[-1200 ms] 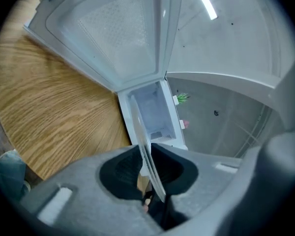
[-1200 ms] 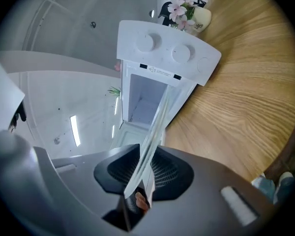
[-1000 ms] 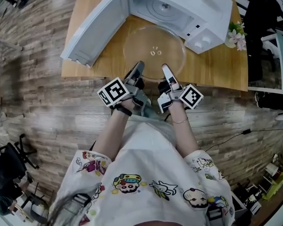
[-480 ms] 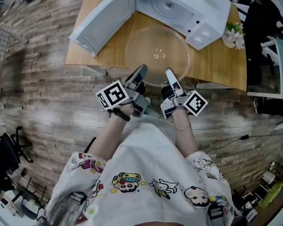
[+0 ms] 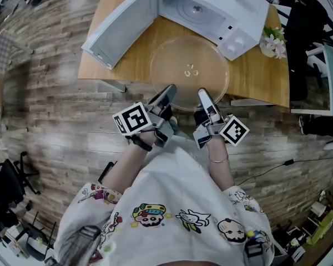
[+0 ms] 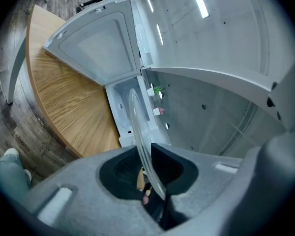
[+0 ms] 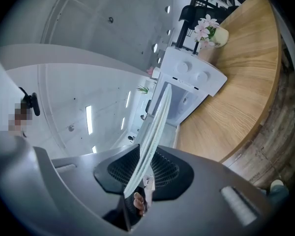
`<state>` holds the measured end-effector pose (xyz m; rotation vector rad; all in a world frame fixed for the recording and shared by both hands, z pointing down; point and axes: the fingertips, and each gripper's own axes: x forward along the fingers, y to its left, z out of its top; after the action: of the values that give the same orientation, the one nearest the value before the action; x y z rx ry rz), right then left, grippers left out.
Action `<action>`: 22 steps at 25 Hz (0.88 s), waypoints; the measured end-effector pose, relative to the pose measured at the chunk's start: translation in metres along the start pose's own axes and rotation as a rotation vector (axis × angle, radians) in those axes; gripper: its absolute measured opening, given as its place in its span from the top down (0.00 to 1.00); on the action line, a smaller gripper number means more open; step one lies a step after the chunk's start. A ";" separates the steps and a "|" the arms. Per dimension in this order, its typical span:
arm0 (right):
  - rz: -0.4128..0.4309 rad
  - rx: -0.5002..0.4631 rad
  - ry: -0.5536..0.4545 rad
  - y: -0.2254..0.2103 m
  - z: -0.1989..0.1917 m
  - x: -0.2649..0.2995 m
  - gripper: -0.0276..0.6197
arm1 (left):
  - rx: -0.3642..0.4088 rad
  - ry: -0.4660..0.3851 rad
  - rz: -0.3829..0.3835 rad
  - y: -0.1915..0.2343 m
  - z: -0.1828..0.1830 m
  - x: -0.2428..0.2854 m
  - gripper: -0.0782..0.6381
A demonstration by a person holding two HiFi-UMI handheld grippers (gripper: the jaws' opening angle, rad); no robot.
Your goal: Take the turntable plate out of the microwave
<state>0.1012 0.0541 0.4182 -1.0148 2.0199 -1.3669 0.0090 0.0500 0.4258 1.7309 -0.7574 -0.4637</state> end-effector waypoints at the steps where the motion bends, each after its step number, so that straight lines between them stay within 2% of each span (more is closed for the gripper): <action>1: -0.001 0.000 -0.003 0.001 0.003 0.001 0.83 | 0.001 0.008 -0.003 -0.002 0.002 0.002 0.82; 13: -0.002 -0.015 -0.022 0.019 0.023 0.024 0.83 | 0.028 0.091 -0.039 -0.020 0.029 0.017 0.81; 22: 0.007 -0.026 -0.016 0.024 0.025 0.027 0.83 | 0.036 0.100 -0.047 -0.024 0.033 0.016 0.81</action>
<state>0.0962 0.0238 0.3862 -1.0254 2.0330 -1.3278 0.0051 0.0189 0.3945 1.7948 -0.6578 -0.3942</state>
